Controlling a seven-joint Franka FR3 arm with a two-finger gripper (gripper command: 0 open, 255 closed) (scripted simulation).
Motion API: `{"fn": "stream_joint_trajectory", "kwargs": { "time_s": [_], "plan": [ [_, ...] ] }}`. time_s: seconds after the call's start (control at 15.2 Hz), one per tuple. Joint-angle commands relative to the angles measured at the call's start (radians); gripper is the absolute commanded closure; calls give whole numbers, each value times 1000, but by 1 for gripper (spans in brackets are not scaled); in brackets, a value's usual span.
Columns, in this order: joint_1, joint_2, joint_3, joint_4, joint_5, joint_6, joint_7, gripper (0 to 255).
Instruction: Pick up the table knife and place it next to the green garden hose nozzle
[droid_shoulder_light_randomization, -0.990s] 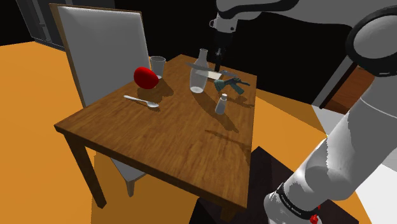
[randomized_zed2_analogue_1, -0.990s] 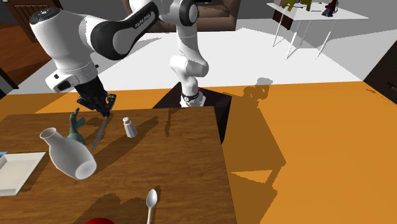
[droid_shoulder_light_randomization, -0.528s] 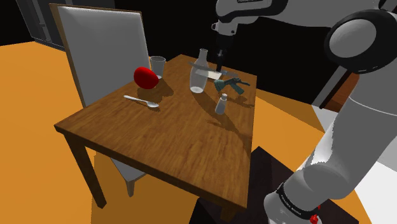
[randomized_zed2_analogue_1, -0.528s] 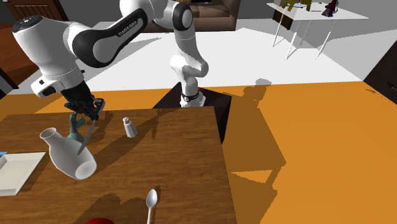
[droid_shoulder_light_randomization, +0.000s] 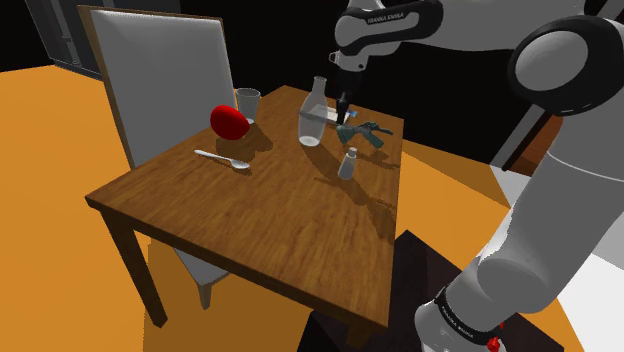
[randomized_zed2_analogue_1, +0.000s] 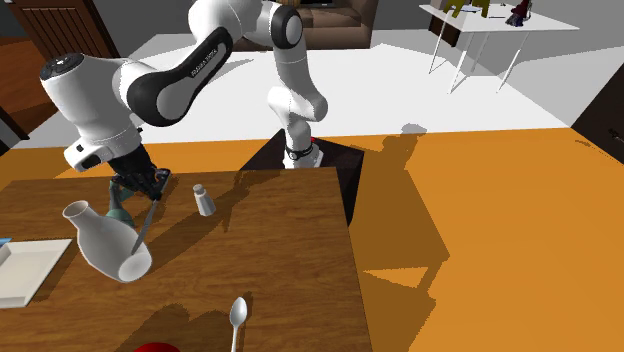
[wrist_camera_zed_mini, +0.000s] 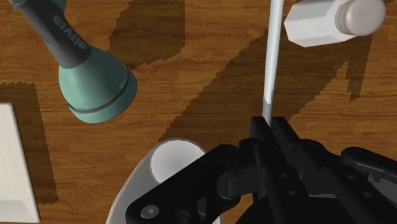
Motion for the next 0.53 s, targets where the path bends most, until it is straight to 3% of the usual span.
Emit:
{"fn": "stream_joint_trajectory", "kwargs": {
  "time_s": [0.0, 0.46],
  "plan": [
    [-1, 1, -1, -24, 0, 25, -1, 255],
    [-1, 20, 0, -94, 2, 114, -1, 255]
  ]
}}
